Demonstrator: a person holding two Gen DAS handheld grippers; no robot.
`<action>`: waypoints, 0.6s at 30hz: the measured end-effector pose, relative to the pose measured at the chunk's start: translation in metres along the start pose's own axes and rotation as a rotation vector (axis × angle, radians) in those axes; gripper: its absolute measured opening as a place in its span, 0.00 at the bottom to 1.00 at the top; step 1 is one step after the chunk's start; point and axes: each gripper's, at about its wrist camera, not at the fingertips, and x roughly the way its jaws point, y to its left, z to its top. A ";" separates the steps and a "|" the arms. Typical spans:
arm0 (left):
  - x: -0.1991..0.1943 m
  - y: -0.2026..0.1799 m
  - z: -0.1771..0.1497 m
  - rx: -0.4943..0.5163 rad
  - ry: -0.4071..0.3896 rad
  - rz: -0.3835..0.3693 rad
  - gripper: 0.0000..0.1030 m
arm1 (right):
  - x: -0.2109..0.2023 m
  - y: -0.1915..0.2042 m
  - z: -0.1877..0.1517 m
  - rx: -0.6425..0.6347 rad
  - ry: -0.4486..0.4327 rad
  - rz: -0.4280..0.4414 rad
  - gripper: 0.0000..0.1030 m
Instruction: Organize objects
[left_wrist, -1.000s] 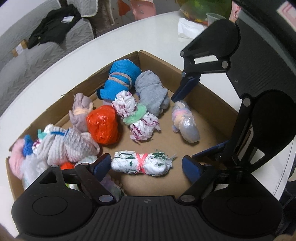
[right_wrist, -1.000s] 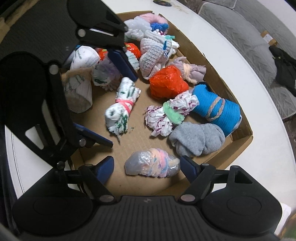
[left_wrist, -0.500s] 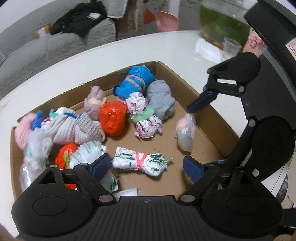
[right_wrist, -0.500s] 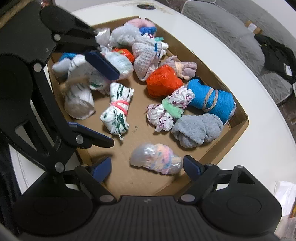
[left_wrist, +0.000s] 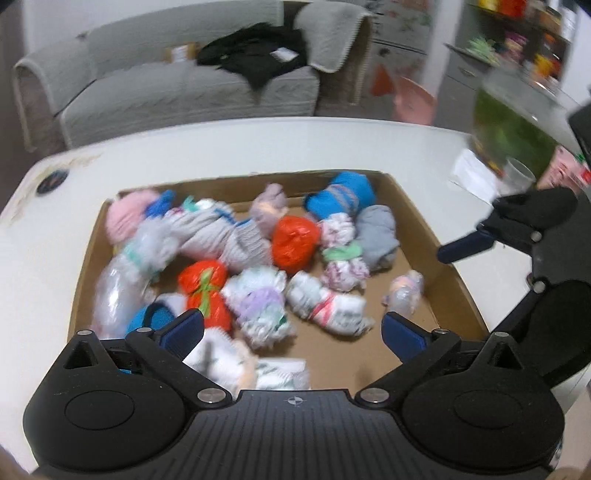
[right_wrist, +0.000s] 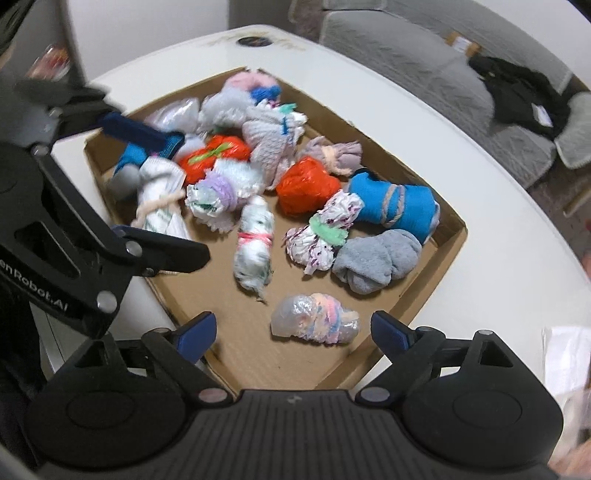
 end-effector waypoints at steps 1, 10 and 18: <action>-0.002 0.002 -0.001 -0.019 -0.007 0.007 1.00 | -0.001 0.000 0.000 0.020 -0.007 -0.002 0.87; -0.009 0.017 -0.001 -0.098 0.015 0.128 1.00 | -0.008 0.005 -0.005 0.277 -0.054 -0.084 0.99; -0.022 0.030 -0.008 -0.133 -0.039 0.164 1.00 | -0.013 0.013 -0.010 0.508 -0.076 -0.051 0.99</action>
